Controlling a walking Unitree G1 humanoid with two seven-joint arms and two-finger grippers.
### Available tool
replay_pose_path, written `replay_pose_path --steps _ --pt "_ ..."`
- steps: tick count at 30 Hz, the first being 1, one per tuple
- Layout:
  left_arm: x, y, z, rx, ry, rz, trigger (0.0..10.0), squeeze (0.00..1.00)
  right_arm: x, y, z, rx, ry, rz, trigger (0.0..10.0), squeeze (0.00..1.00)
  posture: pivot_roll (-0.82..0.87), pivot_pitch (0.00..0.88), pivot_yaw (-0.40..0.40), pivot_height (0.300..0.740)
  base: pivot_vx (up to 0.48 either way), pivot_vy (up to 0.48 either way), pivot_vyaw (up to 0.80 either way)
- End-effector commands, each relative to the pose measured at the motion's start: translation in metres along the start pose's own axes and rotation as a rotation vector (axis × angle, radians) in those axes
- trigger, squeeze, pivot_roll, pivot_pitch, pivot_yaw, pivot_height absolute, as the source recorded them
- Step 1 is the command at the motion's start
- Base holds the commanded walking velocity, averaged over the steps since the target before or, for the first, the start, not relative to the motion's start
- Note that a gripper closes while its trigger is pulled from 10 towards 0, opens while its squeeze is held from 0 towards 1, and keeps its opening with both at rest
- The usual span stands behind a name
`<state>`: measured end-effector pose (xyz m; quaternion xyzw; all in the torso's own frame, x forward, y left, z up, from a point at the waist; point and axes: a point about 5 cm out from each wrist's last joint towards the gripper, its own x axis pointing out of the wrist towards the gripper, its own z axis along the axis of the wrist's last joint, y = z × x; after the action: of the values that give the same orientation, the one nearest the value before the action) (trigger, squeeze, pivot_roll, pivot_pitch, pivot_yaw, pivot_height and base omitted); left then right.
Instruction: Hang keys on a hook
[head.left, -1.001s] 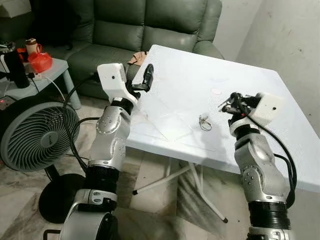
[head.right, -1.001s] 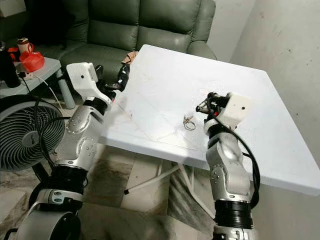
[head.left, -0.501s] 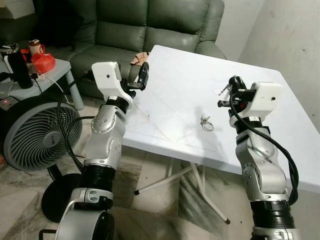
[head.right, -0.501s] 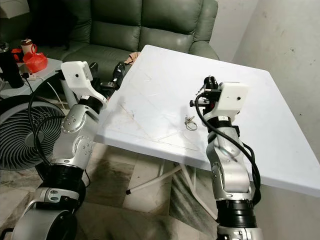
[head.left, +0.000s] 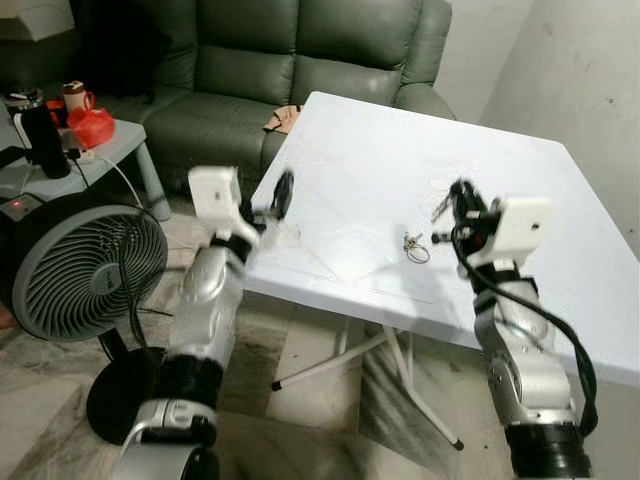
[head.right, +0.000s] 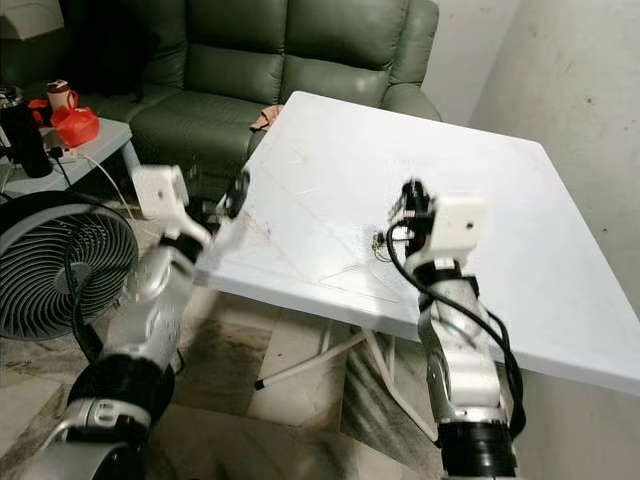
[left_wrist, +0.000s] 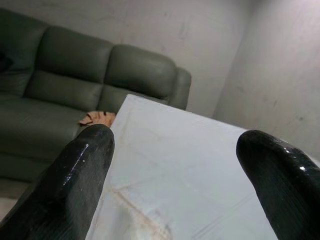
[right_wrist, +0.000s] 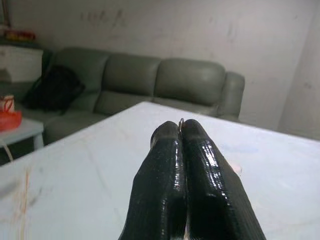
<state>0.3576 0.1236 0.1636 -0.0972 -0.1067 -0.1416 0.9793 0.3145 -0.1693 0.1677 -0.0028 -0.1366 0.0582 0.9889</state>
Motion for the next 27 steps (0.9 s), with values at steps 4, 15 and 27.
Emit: replay_pose_path --steps 4,15,27 --pt "0.001 -0.001 0.007 0.038 -0.04 -0.015 10.0 0.0 -0.002 -0.008 0.005 -0.018 -0.029 -0.006 10.0 0.0 -0.03 0.0 -0.064 0.711 0.0 0.0 0.0" --pt "0.001 0.005 0.022 0.025 -0.105 0.029 10.0 0.0 -0.004 -0.002 0.009 0.008 -0.065 -0.014 10.0 0.0 -0.02 0.0 -0.064 0.711 0.0 0.0 0.0" --pt "0.006 0.004 0.027 0.029 -0.106 0.025 10.0 0.0 -0.001 -0.006 0.004 -0.01 -0.01 -0.068 10.0 0.0 -0.01 0.0 -0.063 0.711 0.0 0.0 -0.13"
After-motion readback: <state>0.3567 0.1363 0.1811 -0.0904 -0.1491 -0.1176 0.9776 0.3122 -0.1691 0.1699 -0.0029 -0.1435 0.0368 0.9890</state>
